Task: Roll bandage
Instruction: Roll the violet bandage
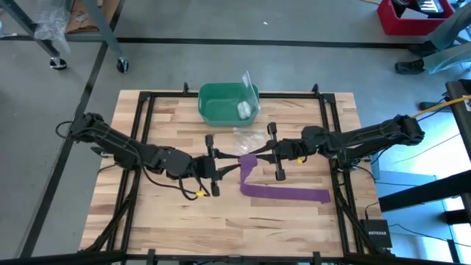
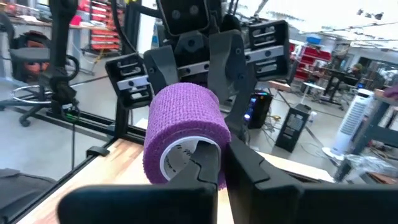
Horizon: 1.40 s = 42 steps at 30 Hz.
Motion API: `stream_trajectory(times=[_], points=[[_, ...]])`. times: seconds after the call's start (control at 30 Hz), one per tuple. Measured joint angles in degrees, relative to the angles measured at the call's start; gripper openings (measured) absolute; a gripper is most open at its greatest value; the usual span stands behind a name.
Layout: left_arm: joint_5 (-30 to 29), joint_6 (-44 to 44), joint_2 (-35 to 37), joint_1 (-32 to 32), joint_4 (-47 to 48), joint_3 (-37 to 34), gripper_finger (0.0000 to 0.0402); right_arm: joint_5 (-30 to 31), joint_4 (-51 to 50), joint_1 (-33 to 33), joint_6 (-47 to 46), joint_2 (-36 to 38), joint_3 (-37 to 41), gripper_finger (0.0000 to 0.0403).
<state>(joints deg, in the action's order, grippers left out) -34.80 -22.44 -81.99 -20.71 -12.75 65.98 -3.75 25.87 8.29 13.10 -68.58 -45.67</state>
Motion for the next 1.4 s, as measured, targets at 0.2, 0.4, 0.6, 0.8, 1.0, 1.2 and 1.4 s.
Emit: stream_trajectory(times=[0.2, 0.4, 0.6, 0.8, 1.0, 1.2, 1.4], points=[[-1.0, -0.3, -0.2, 0.1, 1.3, 0.0, 0.0100, -0.9, 0.7, 0.0, -0.3, -1.9, -0.1, 0.0012], [-5.4, -0.3, 0.0, -0.2, 2.5, 0.0, 0.0100, -0.5, 1.2, -0.1, -0.2, -1.8, -0.1, 0.0012], [0.2, 1.5, -1.3, 1.7, 2.9, 0.0, 0.0098, -0.9, 4.0, -0.1, -0.6, -4.6, -0.1, 0.0012], [-0.8, 0.4, -1.5, 1.9, 3.0, 0.0, 0.0029, 0.5, 3.5, 0.0, -3.1, -4.8, -0.5, 0.0035], [-4.9, -1.9, -1.4, 0.8, 3.3, 0.1, 0.0020, 1.4, -1.0, 0.0, -5.2, -3.5, -1.4, 0.0100], [-10.2, -5.4, 0.7, -2.2, 1.1, 0.1, 0.0007, 6.3, -27.3, 0.0, -3.9, 4.8, -9.0, 0.0177], [-15.9, -21.9, 1.1, -4.6, -9.3, 2.1, 0.0014, 9.3, -40.9, 0.0, -5.5, 7.0, -10.5, 0.0203]])
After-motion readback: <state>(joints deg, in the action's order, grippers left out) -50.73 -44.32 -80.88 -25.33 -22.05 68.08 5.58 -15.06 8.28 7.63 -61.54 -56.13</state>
